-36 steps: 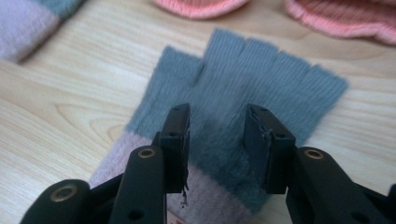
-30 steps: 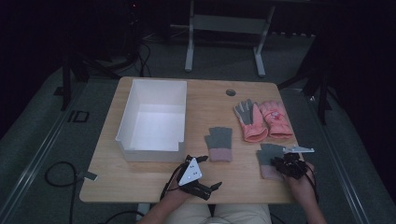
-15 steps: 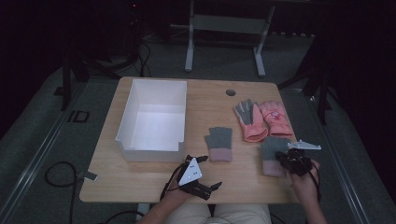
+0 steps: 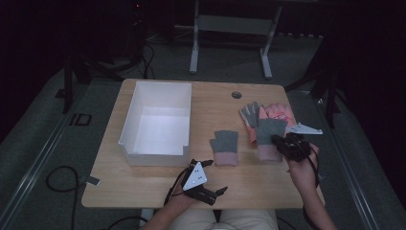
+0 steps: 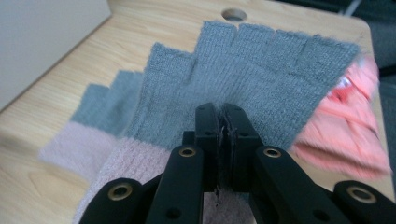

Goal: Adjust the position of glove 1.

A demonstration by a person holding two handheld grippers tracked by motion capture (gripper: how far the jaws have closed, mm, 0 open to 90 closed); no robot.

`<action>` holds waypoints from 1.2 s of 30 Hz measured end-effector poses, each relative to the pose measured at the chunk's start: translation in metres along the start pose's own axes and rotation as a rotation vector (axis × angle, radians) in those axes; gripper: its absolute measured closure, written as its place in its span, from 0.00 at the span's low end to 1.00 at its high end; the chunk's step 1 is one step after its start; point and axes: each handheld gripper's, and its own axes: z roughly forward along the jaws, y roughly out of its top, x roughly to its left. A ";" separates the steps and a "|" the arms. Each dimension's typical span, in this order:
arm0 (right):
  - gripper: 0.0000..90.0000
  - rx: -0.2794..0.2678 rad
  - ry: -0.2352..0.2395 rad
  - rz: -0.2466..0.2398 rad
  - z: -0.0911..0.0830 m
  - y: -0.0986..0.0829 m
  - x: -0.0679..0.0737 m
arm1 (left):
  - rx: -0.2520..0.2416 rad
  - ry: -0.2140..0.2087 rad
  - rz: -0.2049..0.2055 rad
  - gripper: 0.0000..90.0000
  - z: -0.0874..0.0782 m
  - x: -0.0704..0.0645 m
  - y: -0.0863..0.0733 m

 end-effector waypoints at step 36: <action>0.95 0.159 0.197 -0.020 0.115 0.001 0.086 | 0.004 0.012 -0.003 0.00 0.000 0.000 0.000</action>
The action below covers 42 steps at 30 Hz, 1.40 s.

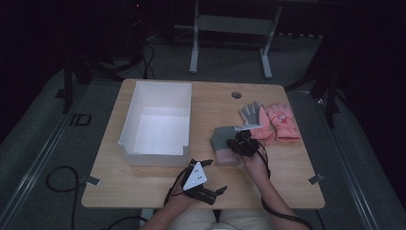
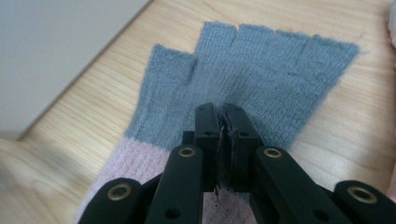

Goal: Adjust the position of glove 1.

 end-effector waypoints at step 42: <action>0.67 -0.074 0.014 -0.091 -0.033 0.015 -0.032 | 0.114 -0.060 0.007 0.08 0.034 0.008 0.048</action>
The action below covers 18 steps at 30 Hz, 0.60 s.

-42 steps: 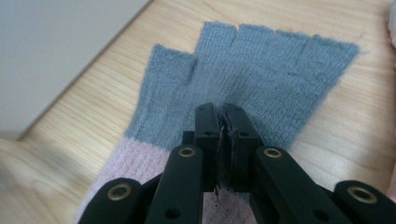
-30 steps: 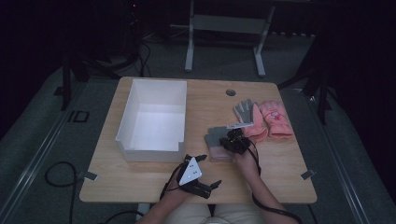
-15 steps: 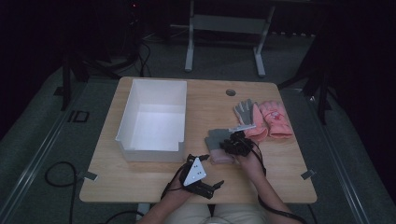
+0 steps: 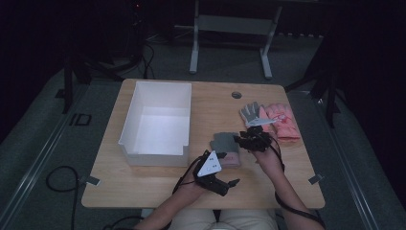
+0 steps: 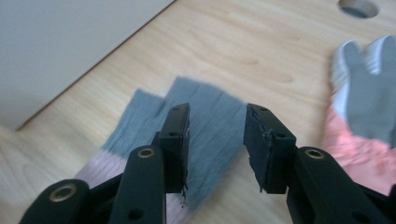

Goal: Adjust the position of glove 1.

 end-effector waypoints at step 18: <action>0.45 0.119 0.022 0.127 0.058 0.009 -0.022 | 0.315 0.055 0.234 0.31 0.051 0.021 -0.009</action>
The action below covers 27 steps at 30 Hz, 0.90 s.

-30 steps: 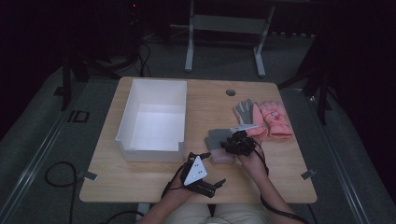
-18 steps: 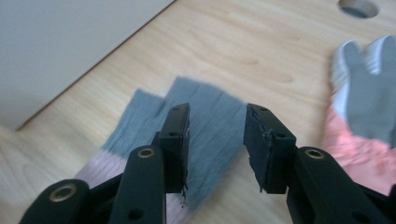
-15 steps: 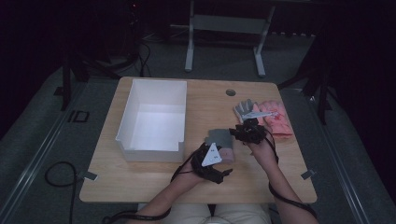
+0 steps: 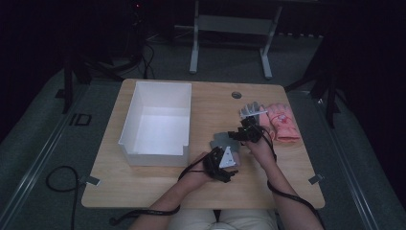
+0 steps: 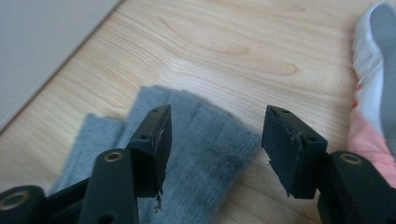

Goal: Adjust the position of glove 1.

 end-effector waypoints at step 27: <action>0.83 0.097 0.203 0.065 0.022 -0.004 0.001 | 0.085 -0.009 -0.085 0.78 0.002 0.018 0.005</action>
